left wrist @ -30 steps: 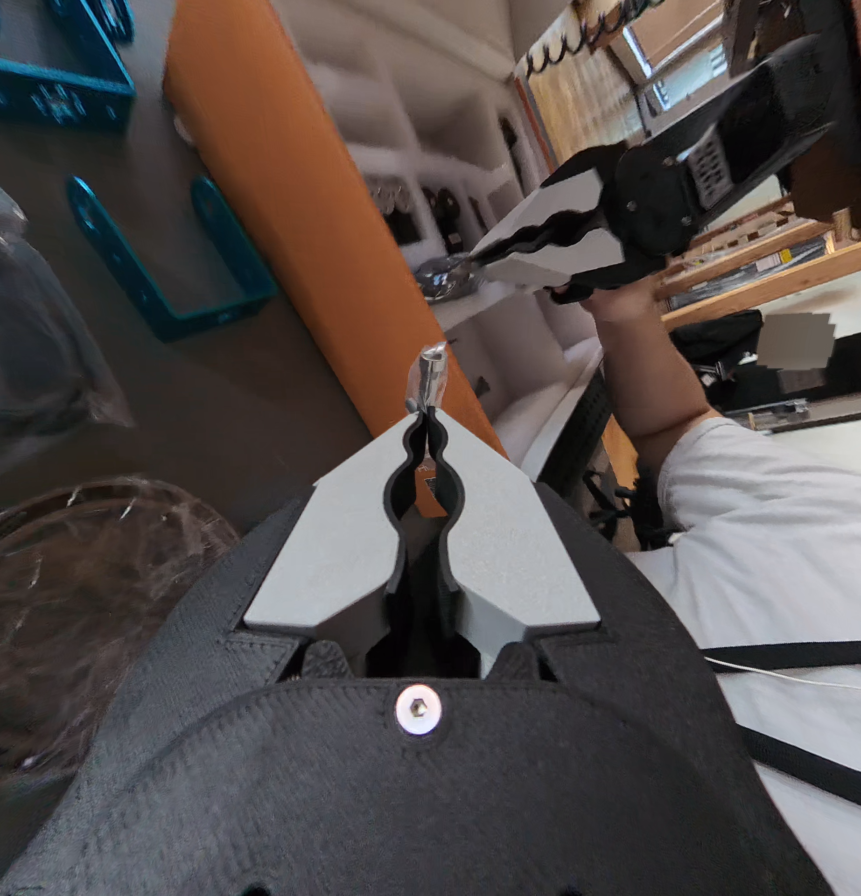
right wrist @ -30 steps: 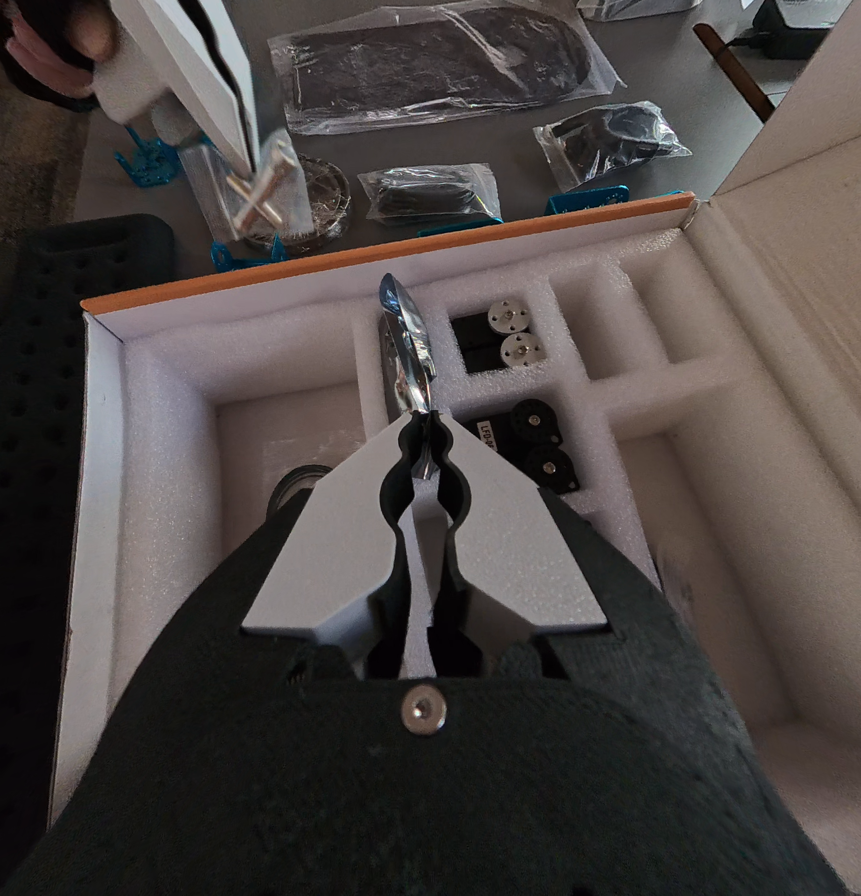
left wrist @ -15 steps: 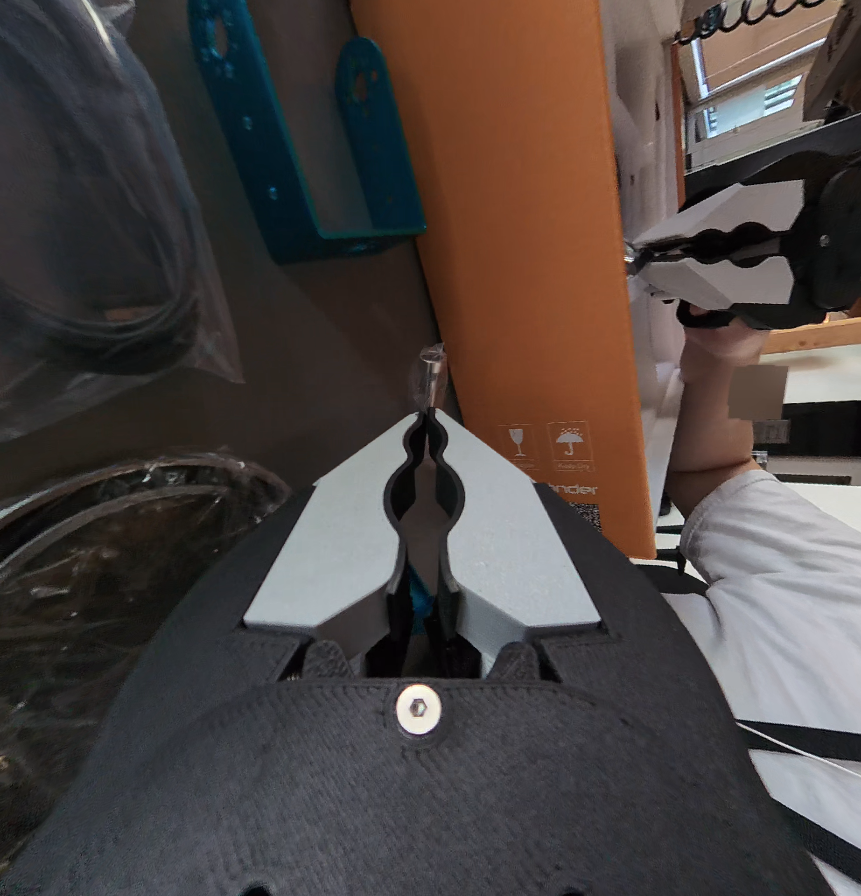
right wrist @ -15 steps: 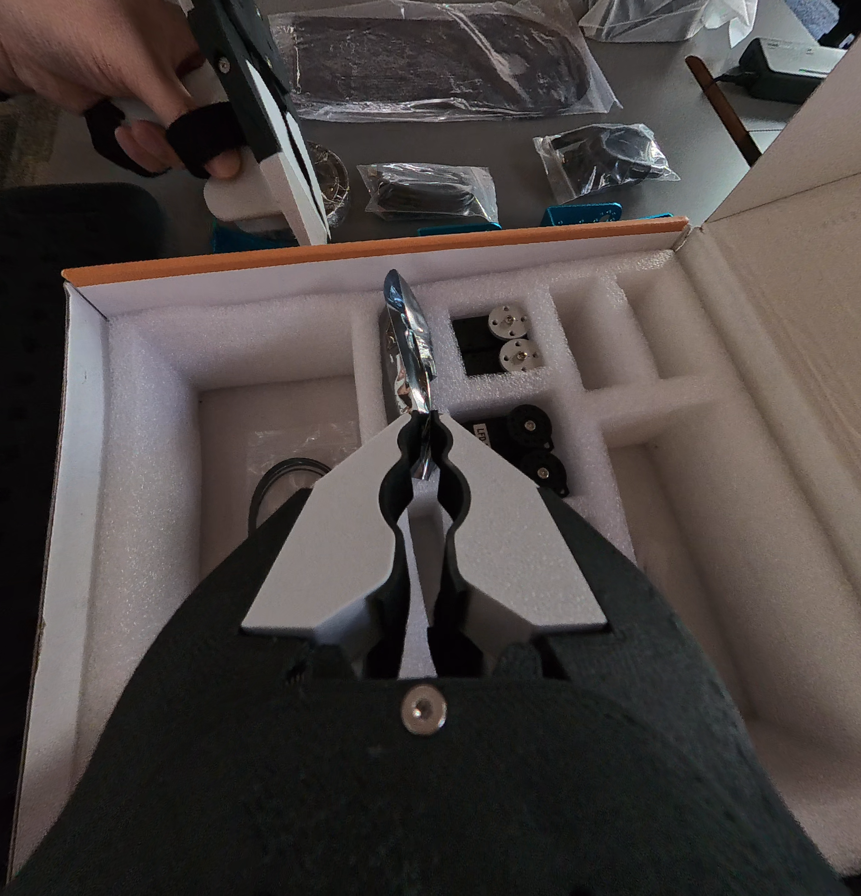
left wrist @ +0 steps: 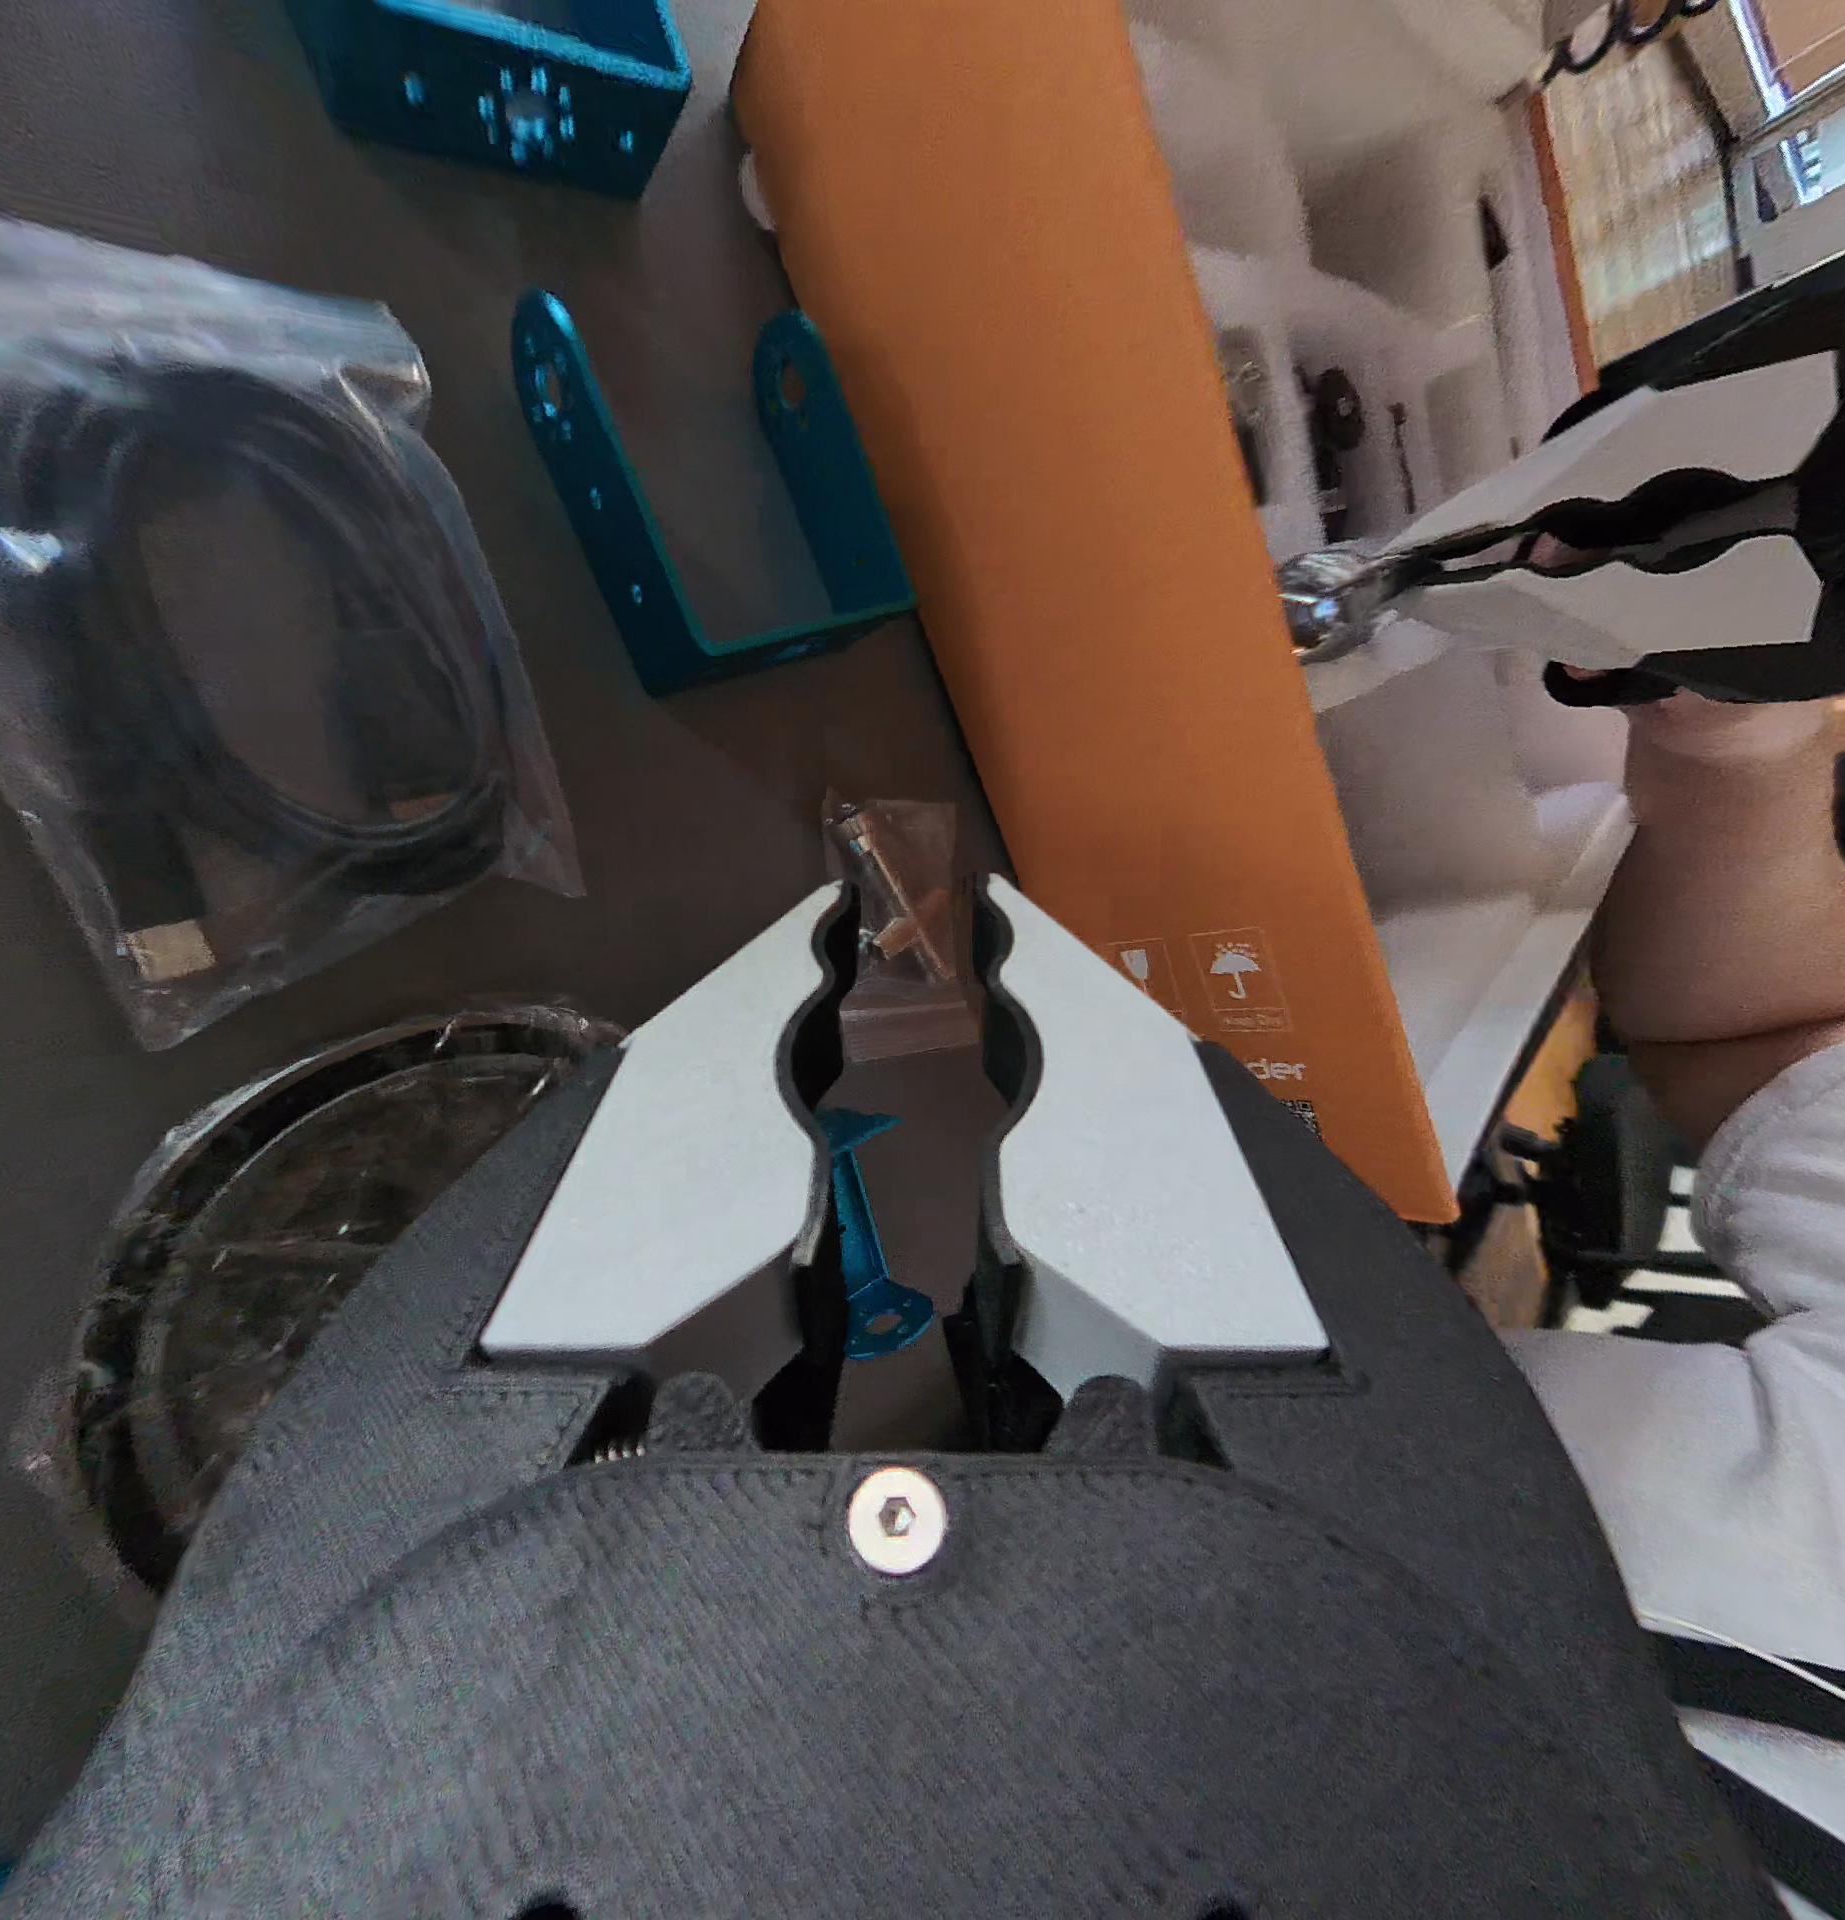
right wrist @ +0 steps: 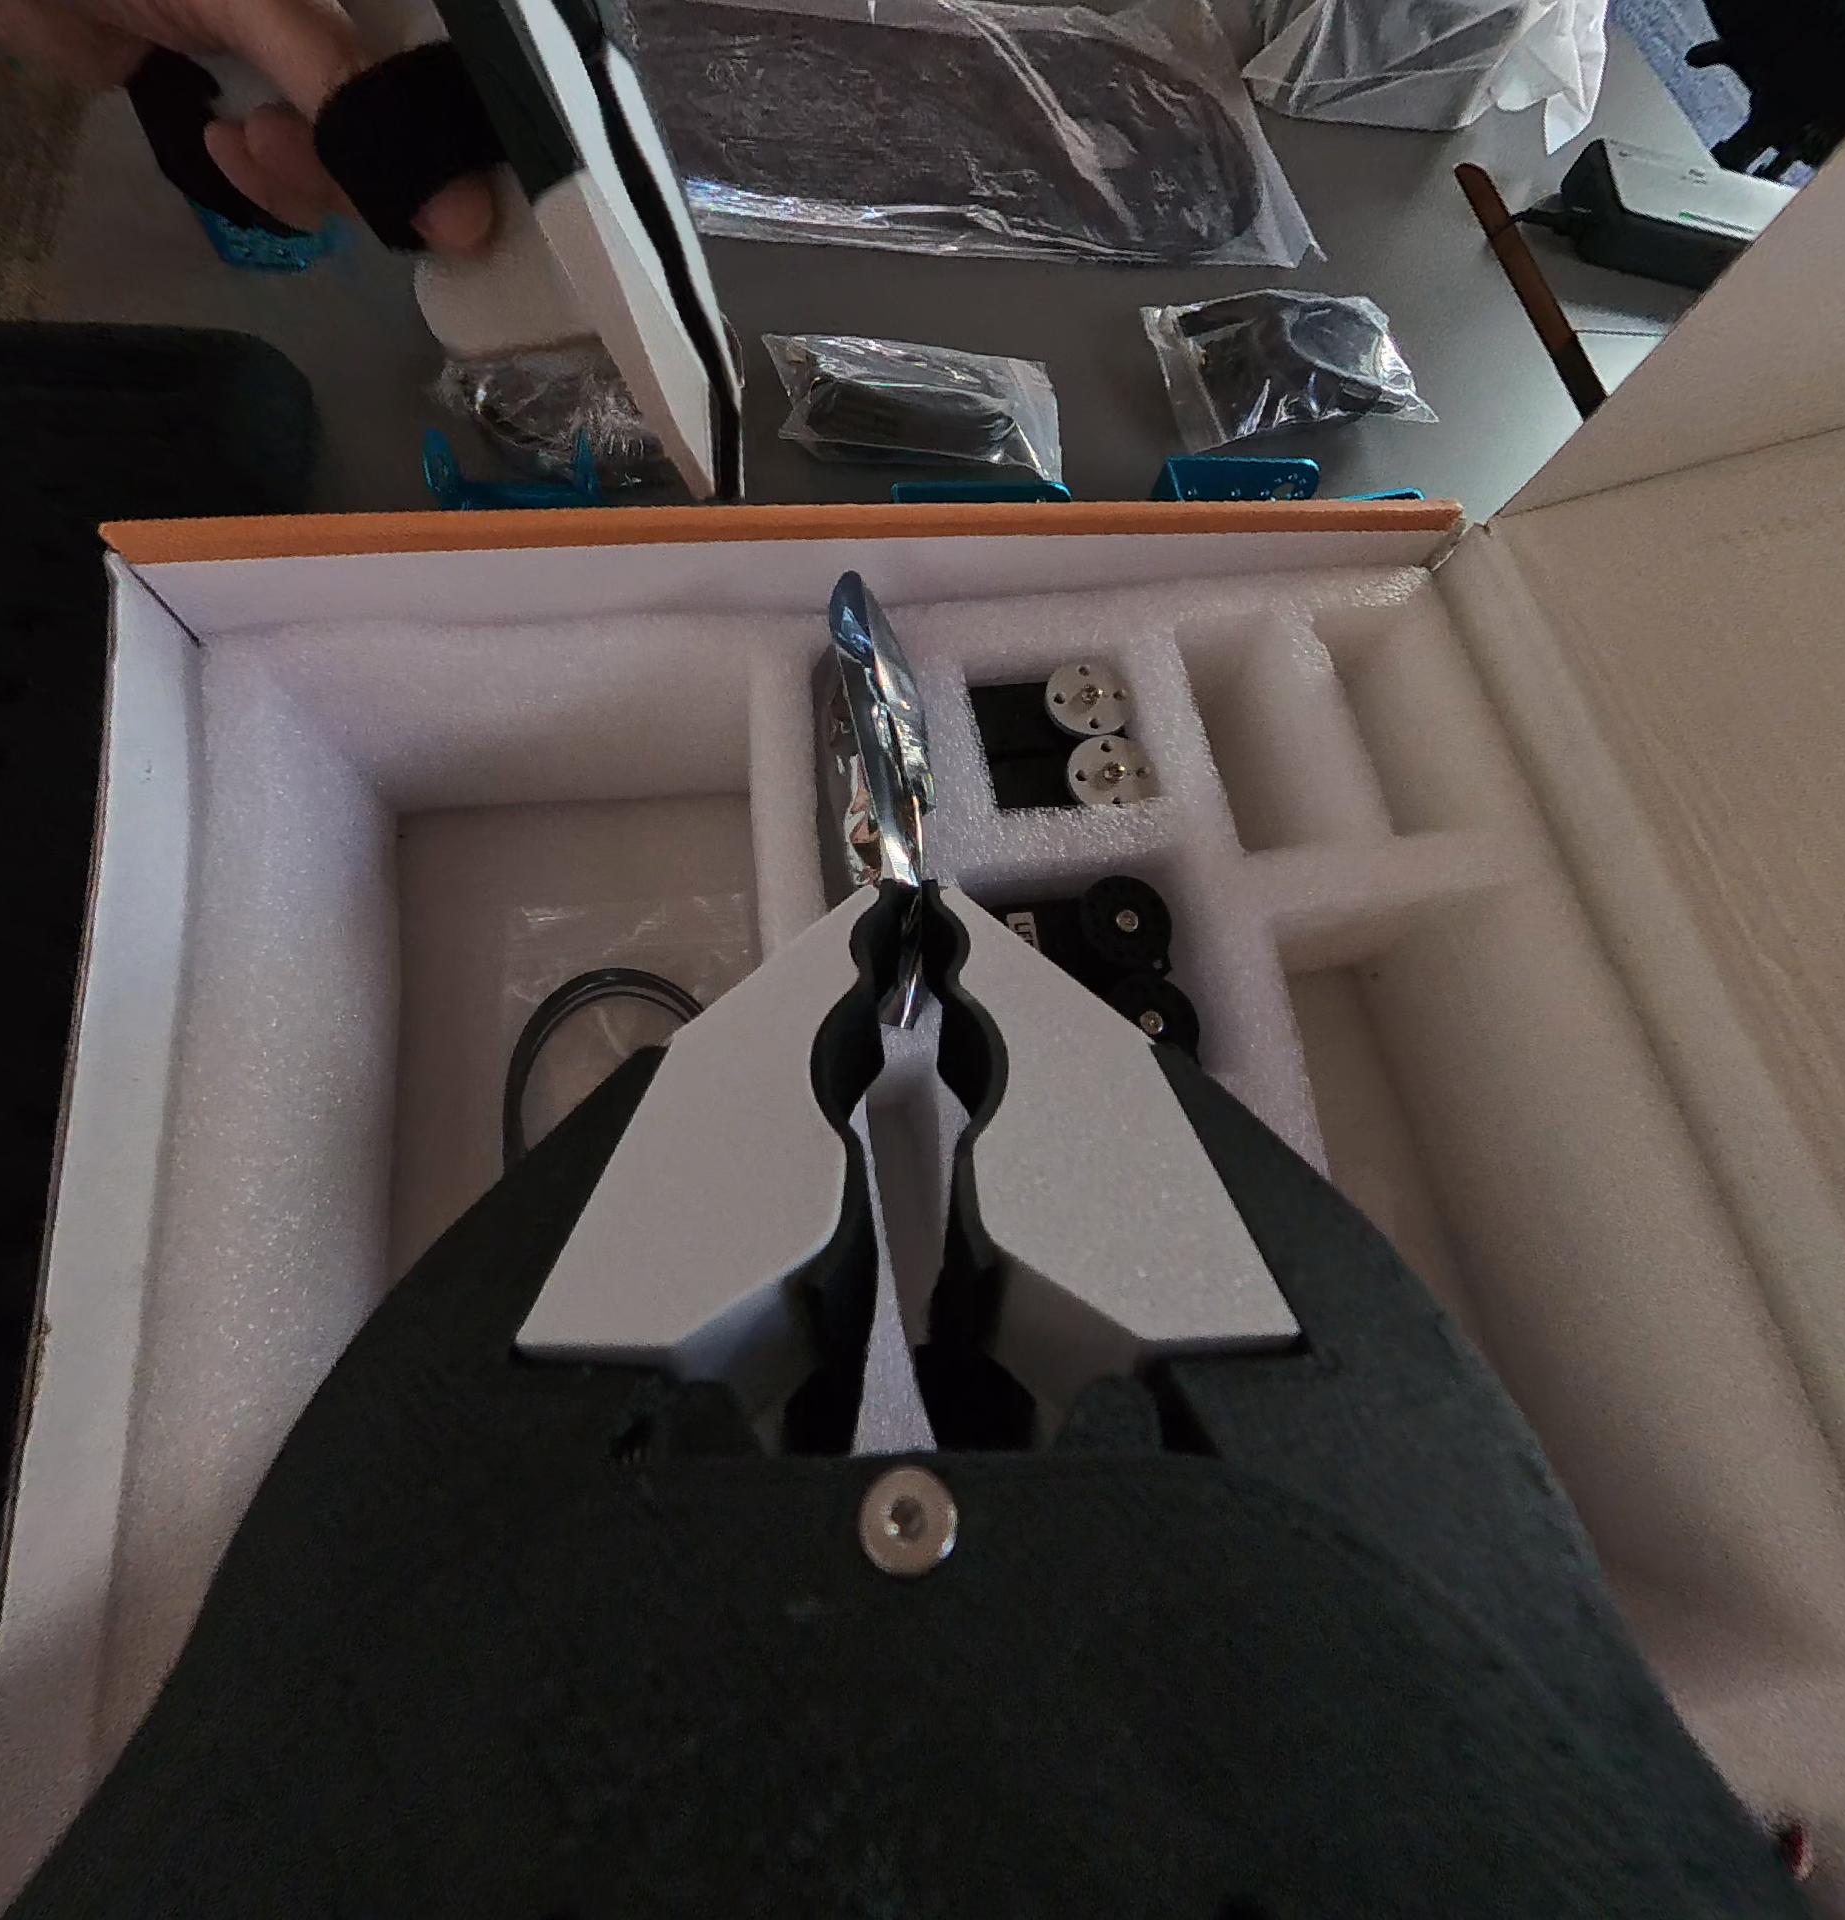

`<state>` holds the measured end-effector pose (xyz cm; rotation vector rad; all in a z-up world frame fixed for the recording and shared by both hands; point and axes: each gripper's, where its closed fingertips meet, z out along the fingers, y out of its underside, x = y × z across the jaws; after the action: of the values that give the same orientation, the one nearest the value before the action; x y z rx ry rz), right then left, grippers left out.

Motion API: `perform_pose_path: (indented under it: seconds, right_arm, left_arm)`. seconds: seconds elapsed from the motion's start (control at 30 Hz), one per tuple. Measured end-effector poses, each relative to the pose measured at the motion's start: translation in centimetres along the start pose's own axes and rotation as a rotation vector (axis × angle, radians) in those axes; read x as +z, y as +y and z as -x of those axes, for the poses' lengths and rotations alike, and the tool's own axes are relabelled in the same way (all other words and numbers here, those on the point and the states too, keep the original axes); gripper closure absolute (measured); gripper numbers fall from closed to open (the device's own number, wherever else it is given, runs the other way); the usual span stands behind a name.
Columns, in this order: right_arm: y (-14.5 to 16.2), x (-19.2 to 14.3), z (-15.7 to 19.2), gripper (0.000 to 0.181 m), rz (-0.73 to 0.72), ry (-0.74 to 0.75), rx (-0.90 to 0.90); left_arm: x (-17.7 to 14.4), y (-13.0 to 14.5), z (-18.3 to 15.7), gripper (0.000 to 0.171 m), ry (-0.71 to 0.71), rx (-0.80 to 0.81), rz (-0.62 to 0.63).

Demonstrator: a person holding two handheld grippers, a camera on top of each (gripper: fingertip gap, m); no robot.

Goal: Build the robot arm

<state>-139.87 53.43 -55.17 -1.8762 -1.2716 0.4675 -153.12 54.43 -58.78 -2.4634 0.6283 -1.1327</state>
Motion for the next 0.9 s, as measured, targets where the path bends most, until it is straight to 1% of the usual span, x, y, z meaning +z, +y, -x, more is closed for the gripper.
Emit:
perform_pose_path:
  seconds: [0.03, 0.1, 0.17, 0.23, 0.27, 0.3, 0.33, 0.37, 0.4, 0.47, 0.57, 0.67, 0.77, 0.83, 0.9]
  right_arm:
    - [0.0, 0.0, 0.0, 0.179, 0.002, 0.006, -0.01]
    - [0.0, 0.0, 0.0, 0.179, 0.002, 0.01, -0.02]
    - [-0.1, 0.0, 0.0, 0.179, -0.001, 0.0, -0.021]
    - [-0.6, 0.2, 0.2, 0.173, -0.027, -0.033, -0.018]
    - [-1.1, 0.5, 0.4, 0.159, -0.049, -0.051, 0.009]
    - [-1.4, 0.8, 0.6, 0.15, -0.048, -0.07, 0.035]
    - [-1.4, 1.1, 0.7, 0.154, -0.025, -0.084, 0.037]
    - [-1.4, 1.4, 0.5, 0.168, -0.004, -0.063, 0.019]
    - [-1.5, 1.5, 0.2, 0.172, -0.001, -0.039, -0.018]
    - [-1.5, 1.7, 0.3, 0.174, 0.028, -0.031, -0.067]
    - [-1.5, 1.7, 0.3, 0.18, 0.073, -0.046, -0.074]
    - [-1.5, 1.7, 0.3, 0.181, 0.074, -0.034, -0.068]
    - [-1.6, 1.6, 0.3, 0.181, 0.021, -0.023, -0.036]
    - [-1.7, 1.5, 0.2, 0.181, 0.019, -0.012, -0.052]
    - [-1.8, 1.5, 0.1, 0.181, 0.021, -0.006, -0.065]
  left_arm:
    - [-0.6, -0.6, -0.8, 0.15, 0.0, 0.055, -0.041]
    - [-1.7, -2.1, -4.2, 0.152, 0.039, 0.239, -0.126]
    - [-1.3, -2.0, -8.0, 0.158, 0.072, 0.453, -0.111]
    - [-0.1, -1.5, -10.5, 0.168, 0.058, 0.626, -0.074]
    - [0.6, -1.4, -11.4, 0.171, 0.048, 0.693, -0.065]
    - [1.3, -1.5, -11.6, 0.171, 0.009, 0.741, -0.057]
    - [2.0, -1.7, -11.1, 0.171, -0.055, 0.773, -0.044]
    - [2.7, -1.7, -10.7, 0.171, -0.095, 0.797, -0.011]
    - [3.3, -1.3, -10.4, 0.171, -0.108, 0.802, 0.027]
    - [4.3, -1.2, -9.6, 0.171, -0.143, 0.782, 0.064]
    - [4.8, -2.4, -8.8, 0.171, -0.22, 0.8, 0.05]
    - [4.9, -2.2, -8.5, 0.171, -0.222, 0.797, 0.101]
    - [4.8, -1.5, -8.2, 0.171, -0.196, 0.763, 0.137]
    - [4.9, -1.3, -8.1, 0.171, -0.185, 0.755, 0.145]
    - [5.0, -1.2, -8.0, 0.171, -0.185, 0.758, 0.186]
